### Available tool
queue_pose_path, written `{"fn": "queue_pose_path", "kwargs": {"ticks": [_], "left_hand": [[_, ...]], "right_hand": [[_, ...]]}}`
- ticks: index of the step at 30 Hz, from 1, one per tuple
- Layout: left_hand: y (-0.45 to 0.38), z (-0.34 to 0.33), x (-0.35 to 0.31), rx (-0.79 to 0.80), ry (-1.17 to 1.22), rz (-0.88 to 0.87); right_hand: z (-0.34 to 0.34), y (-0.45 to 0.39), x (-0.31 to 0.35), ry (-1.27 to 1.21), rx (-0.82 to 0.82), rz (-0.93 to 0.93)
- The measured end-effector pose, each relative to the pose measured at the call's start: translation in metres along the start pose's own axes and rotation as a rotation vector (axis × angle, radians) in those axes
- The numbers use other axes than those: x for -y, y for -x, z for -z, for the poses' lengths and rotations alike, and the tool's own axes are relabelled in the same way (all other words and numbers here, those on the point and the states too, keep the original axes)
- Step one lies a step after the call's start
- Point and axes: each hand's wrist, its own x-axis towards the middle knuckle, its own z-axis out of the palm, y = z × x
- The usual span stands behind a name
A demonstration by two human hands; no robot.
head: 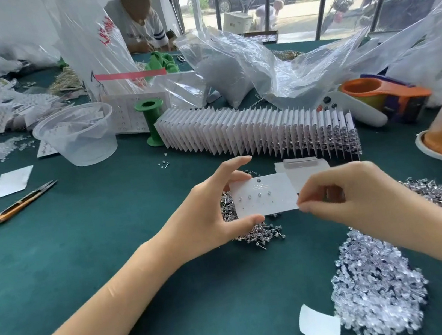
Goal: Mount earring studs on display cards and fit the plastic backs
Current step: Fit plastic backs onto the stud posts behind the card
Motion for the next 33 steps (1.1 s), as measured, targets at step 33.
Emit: {"fn": "queue_pose_path", "kwargs": {"ticks": [33], "left_hand": [[-0.015,-0.042,-0.08,0.124,-0.001,-0.158]], "right_hand": [[0.021,0.042,-0.021,-1.044,0.174,-0.609]]}}
